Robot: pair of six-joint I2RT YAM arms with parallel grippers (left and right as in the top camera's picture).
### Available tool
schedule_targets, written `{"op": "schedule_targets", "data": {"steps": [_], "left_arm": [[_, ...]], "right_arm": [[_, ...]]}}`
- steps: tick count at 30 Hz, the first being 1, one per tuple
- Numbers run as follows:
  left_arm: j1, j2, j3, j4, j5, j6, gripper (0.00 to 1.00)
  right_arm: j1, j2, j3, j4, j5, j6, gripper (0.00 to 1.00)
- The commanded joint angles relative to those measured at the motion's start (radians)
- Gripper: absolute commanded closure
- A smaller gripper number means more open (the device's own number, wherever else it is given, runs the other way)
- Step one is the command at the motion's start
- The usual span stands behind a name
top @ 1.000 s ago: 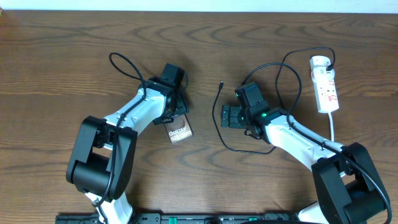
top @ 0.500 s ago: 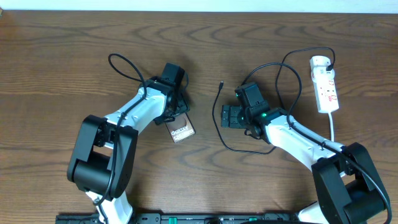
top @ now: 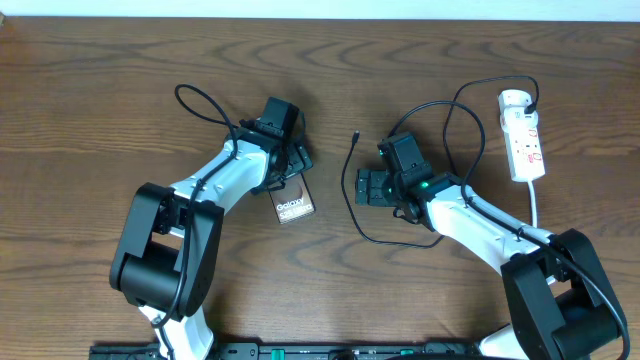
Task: Plug charger to phone and switch on socket
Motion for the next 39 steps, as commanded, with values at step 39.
{"op": "schedule_targets", "data": {"steps": [39], "left_arm": [[0.0,0.111,-0.011,-0.126,0.119,0.056,0.03]], "right_arm": [[-0.011,0.005,0.012,-0.011,0.015,-0.014,0.07]]}}
